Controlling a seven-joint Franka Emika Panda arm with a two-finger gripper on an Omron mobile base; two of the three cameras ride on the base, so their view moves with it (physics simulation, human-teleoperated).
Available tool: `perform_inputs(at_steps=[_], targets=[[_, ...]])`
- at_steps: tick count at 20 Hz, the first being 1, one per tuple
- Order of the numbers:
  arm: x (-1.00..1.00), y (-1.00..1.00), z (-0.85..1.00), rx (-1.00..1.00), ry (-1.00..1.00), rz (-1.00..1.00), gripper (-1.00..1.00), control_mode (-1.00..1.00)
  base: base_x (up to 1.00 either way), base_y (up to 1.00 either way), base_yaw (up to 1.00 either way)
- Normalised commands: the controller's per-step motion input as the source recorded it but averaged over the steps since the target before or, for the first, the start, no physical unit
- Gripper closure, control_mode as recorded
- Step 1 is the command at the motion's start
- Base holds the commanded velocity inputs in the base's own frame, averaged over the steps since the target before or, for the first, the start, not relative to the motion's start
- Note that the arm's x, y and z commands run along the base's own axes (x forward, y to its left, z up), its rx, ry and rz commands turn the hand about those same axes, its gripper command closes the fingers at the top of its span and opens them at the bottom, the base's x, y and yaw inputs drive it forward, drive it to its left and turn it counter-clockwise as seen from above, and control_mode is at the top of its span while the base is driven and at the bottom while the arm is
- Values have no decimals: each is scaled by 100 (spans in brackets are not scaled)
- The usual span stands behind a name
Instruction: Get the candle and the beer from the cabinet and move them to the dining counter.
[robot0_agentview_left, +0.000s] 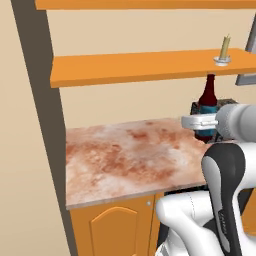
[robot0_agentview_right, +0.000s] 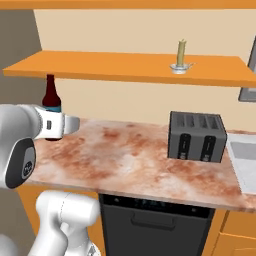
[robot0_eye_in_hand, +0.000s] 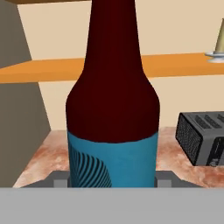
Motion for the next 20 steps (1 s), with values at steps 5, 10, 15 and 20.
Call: perform_inputs(at_steps=[5, 10, 15, 20], targets=[[0, 0, 0, 0, 0, 0, 100, 100, -50, 0, -56], [0, 0, 0, 0, 0, 0, 100, 100, -25, 1, -72], [0, 0, 0, 0, 0, 0, 100, 100, 0, 6, -100], [0, 0, 0, 0, 0, 0, 100, 100, 0, 4, -100]])
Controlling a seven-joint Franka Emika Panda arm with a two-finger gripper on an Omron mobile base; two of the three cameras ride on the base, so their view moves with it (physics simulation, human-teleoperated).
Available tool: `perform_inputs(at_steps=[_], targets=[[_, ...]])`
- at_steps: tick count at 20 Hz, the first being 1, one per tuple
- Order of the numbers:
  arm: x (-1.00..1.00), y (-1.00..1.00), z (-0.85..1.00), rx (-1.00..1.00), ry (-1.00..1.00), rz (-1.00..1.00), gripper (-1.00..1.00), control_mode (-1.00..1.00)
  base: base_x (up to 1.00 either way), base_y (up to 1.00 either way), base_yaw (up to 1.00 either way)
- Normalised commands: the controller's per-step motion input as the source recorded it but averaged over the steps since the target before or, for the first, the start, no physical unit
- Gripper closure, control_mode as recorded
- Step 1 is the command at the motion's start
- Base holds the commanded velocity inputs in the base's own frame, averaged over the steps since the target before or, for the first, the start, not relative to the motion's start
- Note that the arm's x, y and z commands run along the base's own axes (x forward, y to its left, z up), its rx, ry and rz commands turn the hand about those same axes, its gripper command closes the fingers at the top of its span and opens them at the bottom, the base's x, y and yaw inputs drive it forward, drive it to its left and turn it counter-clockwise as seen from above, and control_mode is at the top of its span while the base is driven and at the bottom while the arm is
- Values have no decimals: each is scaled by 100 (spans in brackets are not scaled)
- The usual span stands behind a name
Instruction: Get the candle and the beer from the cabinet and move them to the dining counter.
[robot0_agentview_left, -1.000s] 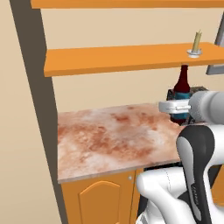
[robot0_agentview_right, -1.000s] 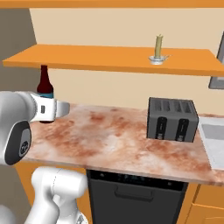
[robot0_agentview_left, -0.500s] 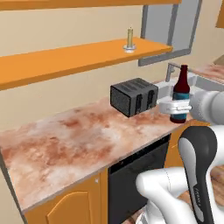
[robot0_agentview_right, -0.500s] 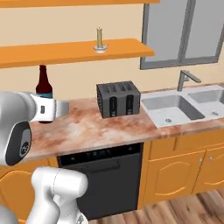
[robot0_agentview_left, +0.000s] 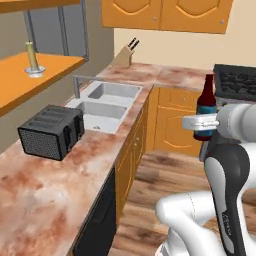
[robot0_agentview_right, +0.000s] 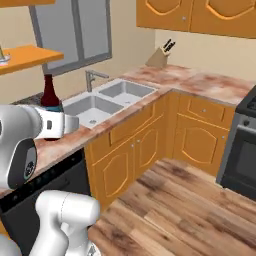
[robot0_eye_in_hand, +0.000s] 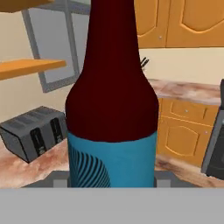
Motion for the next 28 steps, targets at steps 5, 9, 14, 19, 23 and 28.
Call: perform_inputs(at_steps=[5, 9, 14, 19, 23, 28], targets=[[0, 0, 0, 0, 0, 0, 100, 100, 0, 5, -100], [0, 0, 0, 0, 0, 0, 100, 100, 2, 7, -99], [0, 0, 0, 0, 0, 0, 100, 100, 10, 12, -95], [0, 0, 0, 0, 0, 0, 100, 100, 14, 11, -91], [0, 0, 0, 0, 0, 0, 100, 100, 15, 8, -81], [0, 0, 0, 0, 0, 0, 100, 100, 19, 8, -60]])
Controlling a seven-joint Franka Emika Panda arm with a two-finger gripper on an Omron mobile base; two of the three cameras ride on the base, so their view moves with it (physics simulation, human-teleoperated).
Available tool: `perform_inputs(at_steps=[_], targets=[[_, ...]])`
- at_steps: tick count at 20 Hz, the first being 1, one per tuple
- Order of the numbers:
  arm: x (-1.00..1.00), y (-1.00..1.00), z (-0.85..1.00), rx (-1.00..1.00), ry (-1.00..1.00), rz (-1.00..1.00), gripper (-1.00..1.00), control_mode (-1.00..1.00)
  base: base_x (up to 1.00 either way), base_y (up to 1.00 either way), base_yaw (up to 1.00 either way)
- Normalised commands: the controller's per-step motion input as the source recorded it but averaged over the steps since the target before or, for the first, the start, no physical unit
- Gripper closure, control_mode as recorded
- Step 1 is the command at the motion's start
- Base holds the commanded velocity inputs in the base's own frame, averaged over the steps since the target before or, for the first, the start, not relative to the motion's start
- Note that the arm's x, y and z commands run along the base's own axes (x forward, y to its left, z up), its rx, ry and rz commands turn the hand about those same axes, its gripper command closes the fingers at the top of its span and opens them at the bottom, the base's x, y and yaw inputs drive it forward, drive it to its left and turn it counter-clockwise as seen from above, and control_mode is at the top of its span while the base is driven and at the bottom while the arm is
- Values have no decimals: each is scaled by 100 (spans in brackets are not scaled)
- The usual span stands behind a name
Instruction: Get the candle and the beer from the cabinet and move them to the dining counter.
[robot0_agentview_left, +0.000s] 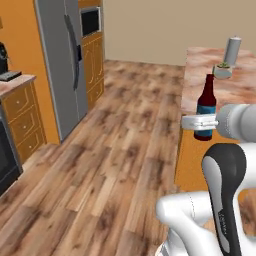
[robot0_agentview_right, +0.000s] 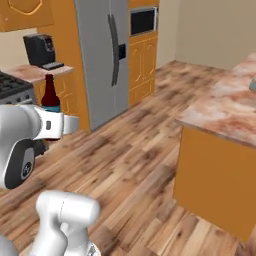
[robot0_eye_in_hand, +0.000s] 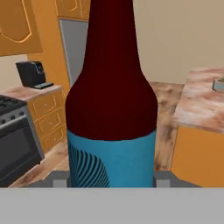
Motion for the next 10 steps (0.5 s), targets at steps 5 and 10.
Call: perform_inputs(at_steps=[5, 10], targets=[[0, 0, 0, 0, 0, 0, 100, 100, 23, 12, -56], [0, 0, 0, 0, 0, 0, 100, 100, 26, 15, -55]])
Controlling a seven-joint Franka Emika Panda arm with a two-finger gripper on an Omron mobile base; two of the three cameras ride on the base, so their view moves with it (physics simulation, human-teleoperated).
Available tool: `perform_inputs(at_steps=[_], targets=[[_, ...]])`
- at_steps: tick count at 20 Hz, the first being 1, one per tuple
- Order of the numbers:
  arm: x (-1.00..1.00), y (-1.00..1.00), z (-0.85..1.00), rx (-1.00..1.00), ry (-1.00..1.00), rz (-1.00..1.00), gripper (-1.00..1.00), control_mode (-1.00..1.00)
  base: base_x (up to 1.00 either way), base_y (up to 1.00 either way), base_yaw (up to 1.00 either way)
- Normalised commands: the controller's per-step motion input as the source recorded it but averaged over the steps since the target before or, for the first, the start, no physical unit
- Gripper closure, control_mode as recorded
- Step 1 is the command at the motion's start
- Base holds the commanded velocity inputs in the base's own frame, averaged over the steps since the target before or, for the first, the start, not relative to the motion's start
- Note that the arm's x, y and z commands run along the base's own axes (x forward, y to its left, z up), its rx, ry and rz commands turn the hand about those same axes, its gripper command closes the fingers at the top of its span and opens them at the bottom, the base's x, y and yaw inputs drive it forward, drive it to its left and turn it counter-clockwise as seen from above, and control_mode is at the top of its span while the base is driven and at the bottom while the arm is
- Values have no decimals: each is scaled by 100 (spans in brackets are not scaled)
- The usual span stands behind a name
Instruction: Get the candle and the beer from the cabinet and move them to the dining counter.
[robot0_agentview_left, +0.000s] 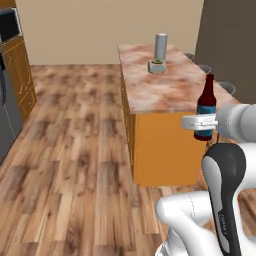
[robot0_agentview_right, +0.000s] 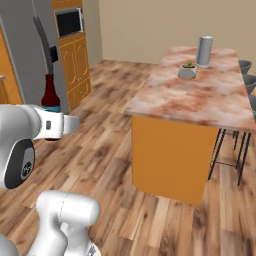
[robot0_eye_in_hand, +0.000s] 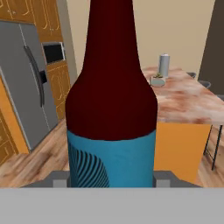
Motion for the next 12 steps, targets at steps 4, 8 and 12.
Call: perform_inputs(at_steps=[4, 8, 12], targets=[[0, 0, 0, 0, 0, 0, 100, 100, 22, 5, -31], [0, 0, 0, 0, 0, 0, 100, 100, 41, 0, -6], [0, 0, 0, 0, 0, 0, 100, 100, 78, -10, 0]])
